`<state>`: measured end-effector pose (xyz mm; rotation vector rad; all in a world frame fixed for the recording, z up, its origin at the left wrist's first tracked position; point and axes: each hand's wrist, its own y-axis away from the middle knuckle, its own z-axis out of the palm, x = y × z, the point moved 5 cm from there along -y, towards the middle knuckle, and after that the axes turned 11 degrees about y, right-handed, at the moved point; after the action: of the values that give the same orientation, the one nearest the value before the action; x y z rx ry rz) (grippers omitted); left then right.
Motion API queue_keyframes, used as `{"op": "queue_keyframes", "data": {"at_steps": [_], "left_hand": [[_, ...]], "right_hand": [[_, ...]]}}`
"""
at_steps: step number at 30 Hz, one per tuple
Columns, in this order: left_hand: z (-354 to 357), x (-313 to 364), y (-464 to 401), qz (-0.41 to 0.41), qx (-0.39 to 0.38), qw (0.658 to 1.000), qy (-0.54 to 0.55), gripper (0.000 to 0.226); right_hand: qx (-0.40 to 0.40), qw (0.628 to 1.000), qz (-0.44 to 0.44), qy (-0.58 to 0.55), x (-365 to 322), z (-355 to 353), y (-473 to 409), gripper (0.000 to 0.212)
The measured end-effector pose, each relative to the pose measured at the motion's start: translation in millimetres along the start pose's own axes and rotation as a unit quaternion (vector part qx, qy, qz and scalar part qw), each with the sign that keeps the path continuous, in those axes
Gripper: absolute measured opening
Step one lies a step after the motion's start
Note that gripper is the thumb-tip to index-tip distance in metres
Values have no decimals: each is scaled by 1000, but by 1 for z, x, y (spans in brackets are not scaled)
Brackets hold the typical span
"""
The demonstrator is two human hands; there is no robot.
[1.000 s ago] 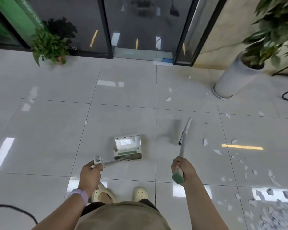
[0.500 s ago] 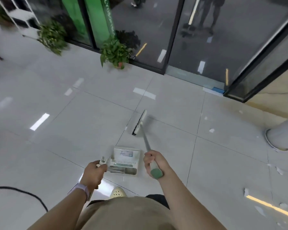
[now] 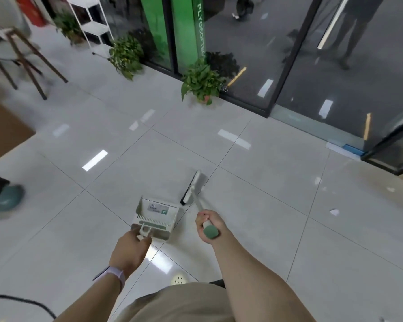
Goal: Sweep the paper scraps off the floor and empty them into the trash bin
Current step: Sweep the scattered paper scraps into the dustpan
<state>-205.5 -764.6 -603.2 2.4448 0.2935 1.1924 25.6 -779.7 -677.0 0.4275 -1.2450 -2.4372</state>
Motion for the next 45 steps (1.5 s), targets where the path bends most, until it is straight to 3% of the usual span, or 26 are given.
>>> {"op": "queue_keyframes", "data": {"at_steps": [4,6,9,12,17,20,23,26,29,35,41,45], "left_hand": [[21,-4,5,-77,61,988,119,26],[38,0,4,-106,67,982,142,39],[76,18,3,-112,29,985,124,49],[127,54,2,-92,-28,991,94,42],[220,112,7,-70,-115,988,69,37],[266,144,16,-56,-166,983,63,24],[307,173,27,-38,-199,979,27,10],[342,204,40,17,-215,976,-19,16],[374,230,51,97,-246,962,-66,29],[437,275,63,138,-289,942,-95,16],[466,296,57,153,-312,930,-118,13],[481,312,18,122,-310,935,-123,12]], "right_hand": [[12,999,-25,-42,-44,-50,2,19],[36,997,-35,-57,-74,-76,16,15],[70,991,-60,-95,-107,-128,44,16],[87,984,-77,-134,-132,-181,75,13],[152,971,-105,-153,-172,-278,140,29],[232,953,-135,-138,-185,-342,183,31],[353,924,-104,-101,-185,-402,224,23],[434,895,-83,-70,-189,-438,253,14],[424,885,-133,-136,-200,-449,272,16],[353,871,-217,-262,-223,-454,295,17],[270,903,-226,-247,-253,-422,286,20],[219,926,-213,-223,-292,-389,257,28]]}}
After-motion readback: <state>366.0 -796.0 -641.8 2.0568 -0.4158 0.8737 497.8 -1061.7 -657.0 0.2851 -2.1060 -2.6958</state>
